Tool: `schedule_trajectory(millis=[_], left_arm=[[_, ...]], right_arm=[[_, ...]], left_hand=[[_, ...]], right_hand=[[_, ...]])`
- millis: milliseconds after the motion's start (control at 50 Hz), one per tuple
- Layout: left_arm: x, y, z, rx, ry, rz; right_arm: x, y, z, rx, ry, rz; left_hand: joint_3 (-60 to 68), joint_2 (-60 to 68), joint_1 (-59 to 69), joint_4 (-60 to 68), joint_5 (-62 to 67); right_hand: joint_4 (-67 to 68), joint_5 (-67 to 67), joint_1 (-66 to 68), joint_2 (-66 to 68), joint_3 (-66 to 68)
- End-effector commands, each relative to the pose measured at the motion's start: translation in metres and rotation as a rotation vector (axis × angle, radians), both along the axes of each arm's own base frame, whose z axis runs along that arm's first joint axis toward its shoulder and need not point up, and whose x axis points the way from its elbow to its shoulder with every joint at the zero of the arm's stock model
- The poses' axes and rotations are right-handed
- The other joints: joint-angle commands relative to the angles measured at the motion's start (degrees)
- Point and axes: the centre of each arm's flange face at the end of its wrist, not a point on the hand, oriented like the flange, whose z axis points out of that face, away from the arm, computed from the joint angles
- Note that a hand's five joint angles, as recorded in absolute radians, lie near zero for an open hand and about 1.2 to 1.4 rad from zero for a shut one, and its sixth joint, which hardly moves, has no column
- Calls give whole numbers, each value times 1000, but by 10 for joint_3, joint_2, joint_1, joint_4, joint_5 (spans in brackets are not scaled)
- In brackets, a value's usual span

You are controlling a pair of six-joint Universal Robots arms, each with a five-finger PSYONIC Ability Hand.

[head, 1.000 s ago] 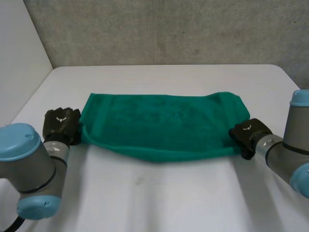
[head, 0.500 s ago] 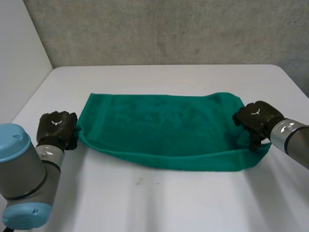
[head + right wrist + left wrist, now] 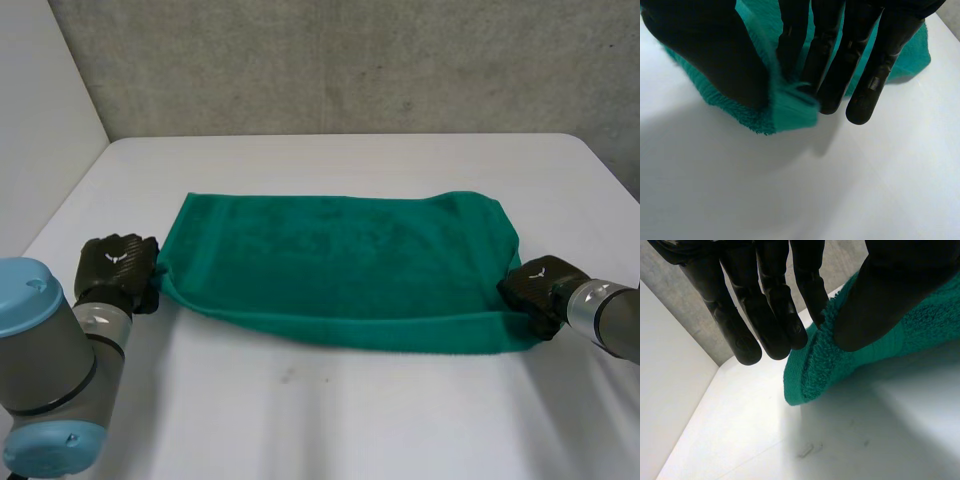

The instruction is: Fold the towel.

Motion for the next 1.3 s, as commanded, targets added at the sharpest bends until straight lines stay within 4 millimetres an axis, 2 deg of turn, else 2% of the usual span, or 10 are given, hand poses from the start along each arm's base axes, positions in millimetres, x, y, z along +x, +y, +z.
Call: schedule_trajectory(millis=[20, 280, 420, 520, 700, 860, 960, 1140, 1200, 1300], left_arm=[[2, 8, 20, -12, -5, -2], [15, 54, 150, -259, 75, -10], [11, 61, 164, -260, 79, -84], [7, 43, 136, -151, 51, -115], [-8, -13, 37, 157, -50, -110], [-21, -67, 25, 101, -182, -104], [-31, -97, 64, -58, -186, -84], [-26, -110, 250, -802, 211, 22], [-20, -104, 263, -875, 294, 36], [-19, -104, 233, -770, 283, 34]], right_arm=[[-12, -12, 36, -140, -106, -90], [-27, 51, 161, -294, 1, -67], [-28, 72, 192, -399, 74, -33], [-26, 69, 184, -364, 53, -30], [18, 26, 94, -102, 98, 70], [25, -40, 53, -135, 179, -31], [42, -72, 106, -384, 84, -63], [45, -94, 272, -1035, -465, -174], [37, -57, 321, -1192, -570, -146], [42, -60, 285, -1065, -528, -108]], left_hand=[[116, 113, 156, 114, 147], [116, 113, 156, 114, 147], [116, 113, 156, 114, 147], [116, 113, 156, 114, 147], [116, 113, 156, 114, 147], [116, 113, 156, 114, 147], [116, 113, 156, 114, 147], [116, 113, 156, 114, 147], [116, 113, 156, 114, 147], [116, 113, 156, 114, 147]], right_hand=[[184, 199, 274, 182, 185], [184, 199, 274, 182, 185], [184, 199, 274, 182, 185], [184, 199, 274, 182, 185], [184, 199, 274, 182, 185], [184, 199, 274, 182, 185], [184, 199, 274, 182, 185], [184, 199, 274, 182, 185], [184, 199, 274, 182, 185], [184, 199, 274, 182, 185]])
